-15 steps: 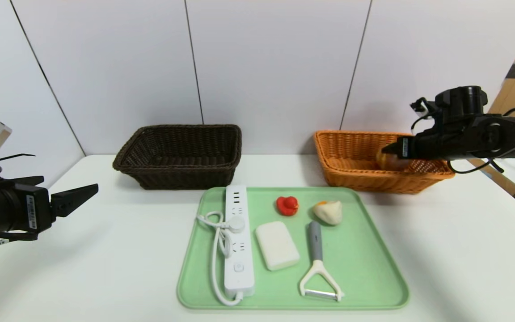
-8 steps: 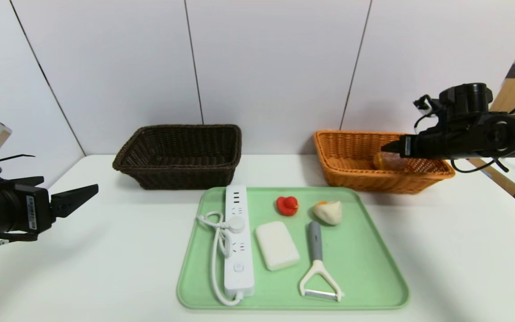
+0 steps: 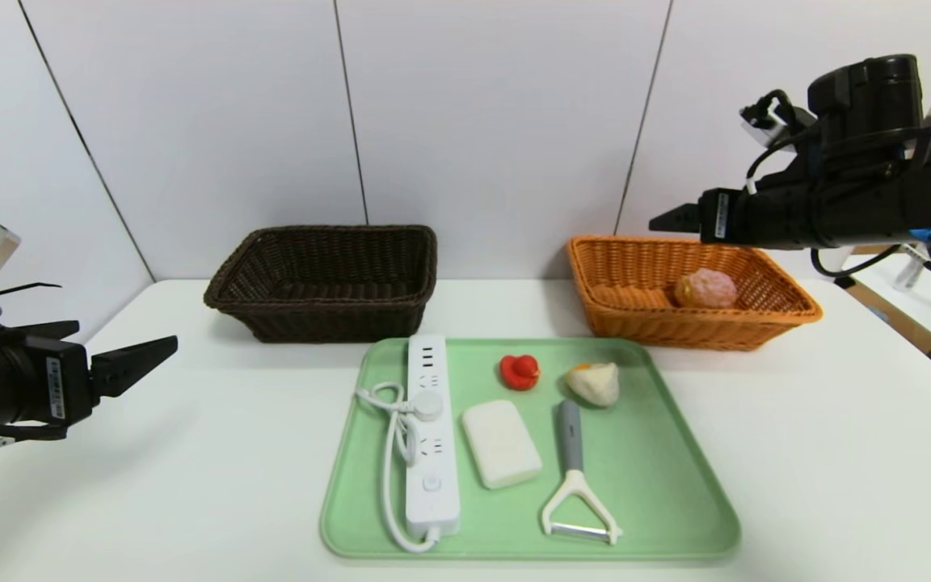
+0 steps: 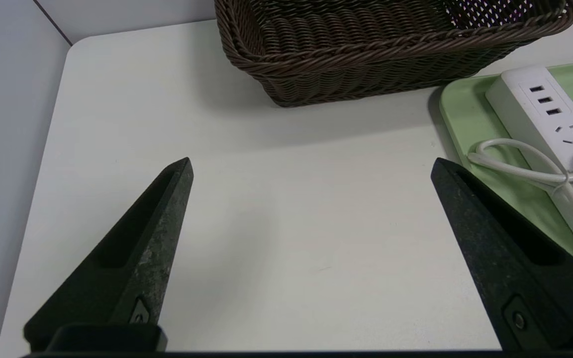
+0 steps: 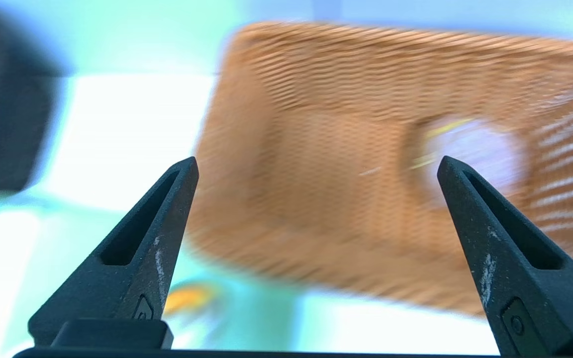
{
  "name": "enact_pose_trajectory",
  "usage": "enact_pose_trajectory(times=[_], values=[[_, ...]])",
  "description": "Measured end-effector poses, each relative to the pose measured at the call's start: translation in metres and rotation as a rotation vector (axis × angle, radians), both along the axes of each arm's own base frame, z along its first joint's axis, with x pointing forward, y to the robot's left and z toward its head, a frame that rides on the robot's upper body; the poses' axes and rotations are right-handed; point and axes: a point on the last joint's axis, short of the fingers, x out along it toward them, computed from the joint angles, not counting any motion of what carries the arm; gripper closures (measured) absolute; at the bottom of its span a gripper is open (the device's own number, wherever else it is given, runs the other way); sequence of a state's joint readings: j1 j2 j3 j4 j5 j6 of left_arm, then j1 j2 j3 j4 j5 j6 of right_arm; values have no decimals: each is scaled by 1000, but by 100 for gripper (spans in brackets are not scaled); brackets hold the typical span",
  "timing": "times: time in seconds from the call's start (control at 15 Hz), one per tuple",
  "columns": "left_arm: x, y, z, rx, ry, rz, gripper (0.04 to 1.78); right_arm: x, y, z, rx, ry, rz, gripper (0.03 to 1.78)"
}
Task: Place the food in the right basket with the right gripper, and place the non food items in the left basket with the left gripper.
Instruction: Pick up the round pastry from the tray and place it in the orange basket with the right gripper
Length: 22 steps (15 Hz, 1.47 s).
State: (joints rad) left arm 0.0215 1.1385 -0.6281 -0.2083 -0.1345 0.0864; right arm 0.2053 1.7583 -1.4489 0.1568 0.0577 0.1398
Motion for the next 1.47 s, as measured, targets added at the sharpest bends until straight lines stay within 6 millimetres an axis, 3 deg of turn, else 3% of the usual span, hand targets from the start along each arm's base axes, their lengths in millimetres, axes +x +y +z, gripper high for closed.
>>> enact_pose_trajectory(times=[0.27,0.47,0.8,1.07,1.47], values=[[-2,0,-1,1,0,0,13,-51,40,12,58,123,114,13],[-6,0,0,1,-10,-1,13,-63,48,4,37,162,152,12],[-9,0,-2,-5,-10,2,13,-70,57,-33,-21,281,175,12],[-9,0,-1,-12,-27,5,13,-63,64,-53,-71,335,152,12],[-5,0,9,-56,-235,14,13,-48,79,-84,-99,354,144,12]])
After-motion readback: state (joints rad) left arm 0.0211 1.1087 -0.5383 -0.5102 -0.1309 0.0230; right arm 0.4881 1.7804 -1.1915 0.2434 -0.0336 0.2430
